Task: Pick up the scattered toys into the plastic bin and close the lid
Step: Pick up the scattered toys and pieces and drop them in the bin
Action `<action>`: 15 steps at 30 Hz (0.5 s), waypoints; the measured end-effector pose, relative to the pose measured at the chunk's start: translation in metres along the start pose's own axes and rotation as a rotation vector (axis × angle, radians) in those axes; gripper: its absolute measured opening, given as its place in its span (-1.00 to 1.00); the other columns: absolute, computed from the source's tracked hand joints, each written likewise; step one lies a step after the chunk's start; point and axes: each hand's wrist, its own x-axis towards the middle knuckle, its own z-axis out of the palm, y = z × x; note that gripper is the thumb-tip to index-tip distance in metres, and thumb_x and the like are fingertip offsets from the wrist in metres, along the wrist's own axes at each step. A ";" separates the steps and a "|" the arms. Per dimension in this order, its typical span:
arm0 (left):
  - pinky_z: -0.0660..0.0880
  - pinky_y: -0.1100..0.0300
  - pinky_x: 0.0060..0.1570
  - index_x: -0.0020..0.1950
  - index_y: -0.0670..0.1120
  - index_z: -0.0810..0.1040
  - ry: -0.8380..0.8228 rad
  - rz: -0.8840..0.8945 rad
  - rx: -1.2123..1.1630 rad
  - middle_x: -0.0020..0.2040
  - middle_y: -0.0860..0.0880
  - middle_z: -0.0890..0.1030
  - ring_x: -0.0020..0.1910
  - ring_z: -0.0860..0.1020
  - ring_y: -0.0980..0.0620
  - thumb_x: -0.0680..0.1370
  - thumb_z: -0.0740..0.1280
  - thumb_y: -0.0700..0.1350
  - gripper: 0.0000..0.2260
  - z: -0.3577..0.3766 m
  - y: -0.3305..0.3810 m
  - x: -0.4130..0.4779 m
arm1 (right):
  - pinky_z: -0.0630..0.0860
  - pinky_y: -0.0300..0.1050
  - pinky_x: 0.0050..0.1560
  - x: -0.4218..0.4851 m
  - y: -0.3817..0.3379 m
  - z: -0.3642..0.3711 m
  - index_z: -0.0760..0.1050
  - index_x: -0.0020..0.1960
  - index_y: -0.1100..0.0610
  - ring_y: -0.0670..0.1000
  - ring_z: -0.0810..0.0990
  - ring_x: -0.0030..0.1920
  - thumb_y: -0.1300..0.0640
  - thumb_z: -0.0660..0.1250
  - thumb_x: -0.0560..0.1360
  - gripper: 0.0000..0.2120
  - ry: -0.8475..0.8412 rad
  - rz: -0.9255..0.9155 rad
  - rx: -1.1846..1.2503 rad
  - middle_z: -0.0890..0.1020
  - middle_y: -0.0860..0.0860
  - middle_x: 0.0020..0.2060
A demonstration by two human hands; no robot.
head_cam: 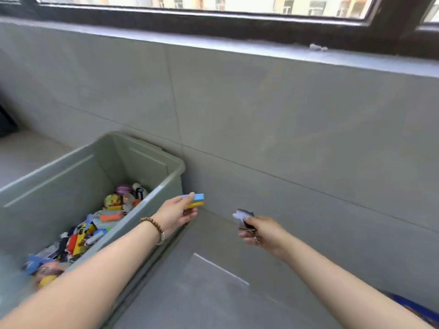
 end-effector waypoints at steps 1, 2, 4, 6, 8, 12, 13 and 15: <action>0.56 0.39 -0.35 -0.01 -0.19 0.50 0.038 0.031 0.011 -0.21 -0.06 0.49 -0.30 0.48 0.09 0.58 0.26 -0.13 -0.87 -0.026 0.010 -0.009 | 0.51 -0.31 -0.41 -0.007 -0.010 0.028 0.49 -0.01 0.16 -0.01 0.55 -0.32 0.24 0.20 0.57 -0.90 -0.046 0.004 -0.016 0.57 0.09 -0.23; 0.56 0.40 -0.35 0.02 -0.21 0.50 0.076 0.055 0.038 -0.21 -0.06 0.49 -0.32 0.49 0.11 0.58 0.26 -0.14 -0.86 -0.052 0.018 -0.017 | 0.54 -0.31 -0.38 -0.010 -0.018 0.056 0.50 -0.04 0.18 -0.01 0.57 -0.32 0.27 0.19 0.57 -0.88 -0.079 0.010 -0.042 0.59 0.10 -0.24; 0.54 0.41 -0.39 0.05 -0.21 0.51 0.149 0.076 0.091 -0.23 -0.07 0.50 -0.40 0.52 0.15 0.57 0.27 -0.14 -0.85 -0.105 0.027 -0.033 | 0.56 -0.28 -0.35 -0.011 -0.028 0.111 0.52 -0.09 0.24 -0.02 0.61 -0.38 0.32 0.19 0.54 -0.86 -0.123 0.040 -0.070 0.61 0.11 -0.29; 0.53 0.38 -0.43 0.03 -0.19 0.51 0.226 0.063 0.096 -0.23 -0.07 0.47 -0.38 0.51 0.11 0.57 0.29 -0.10 -0.83 -0.158 0.030 -0.046 | 0.51 -0.30 -0.40 -0.006 -0.032 0.167 0.50 0.01 0.29 -0.02 0.57 -0.44 0.36 0.15 0.54 -0.84 -0.197 0.087 -0.076 0.56 0.11 -0.32; 0.55 0.32 -0.40 0.02 -0.19 0.50 0.317 0.039 0.072 -0.24 -0.06 0.45 -0.34 0.48 0.07 0.57 0.28 -0.08 -0.82 -0.205 0.029 -0.056 | 0.48 -0.30 -0.45 0.000 -0.031 0.221 0.43 0.09 0.30 -0.03 0.55 -0.45 0.35 0.13 0.56 -0.84 -0.234 0.123 -0.144 0.51 0.13 -0.27; 0.58 0.25 -0.27 0.17 -0.19 0.47 0.385 -0.010 -0.091 -0.07 -0.14 0.52 -0.30 0.53 0.06 0.61 0.22 -0.11 -0.79 -0.264 0.032 -0.066 | 0.57 -0.21 -0.47 0.018 -0.033 0.304 0.38 0.11 0.34 0.00 0.62 -0.42 0.24 0.18 0.59 -0.83 -0.214 0.123 -0.184 0.56 0.21 -0.14; 0.57 0.18 -0.09 0.23 -0.19 0.46 0.393 -0.015 -0.100 0.05 -0.15 0.52 -0.19 0.53 0.02 0.61 0.21 -0.09 -0.74 -0.273 0.034 -0.065 | 0.57 -0.17 -0.42 0.024 -0.034 0.318 0.39 0.14 0.34 0.04 0.61 -0.31 0.19 0.20 0.59 -0.78 -0.192 0.098 -0.178 0.56 0.21 -0.07; 0.40 0.04 0.23 0.34 -0.14 0.42 0.431 -0.011 0.005 0.29 -0.10 0.46 0.10 0.49 -0.08 0.61 0.19 0.00 -0.65 -0.285 0.038 -0.064 | 0.54 -0.12 -0.14 0.033 -0.034 0.335 0.41 0.23 0.32 0.08 0.56 -0.07 0.08 0.18 0.60 -0.66 -0.111 -0.011 -0.322 0.55 0.14 0.04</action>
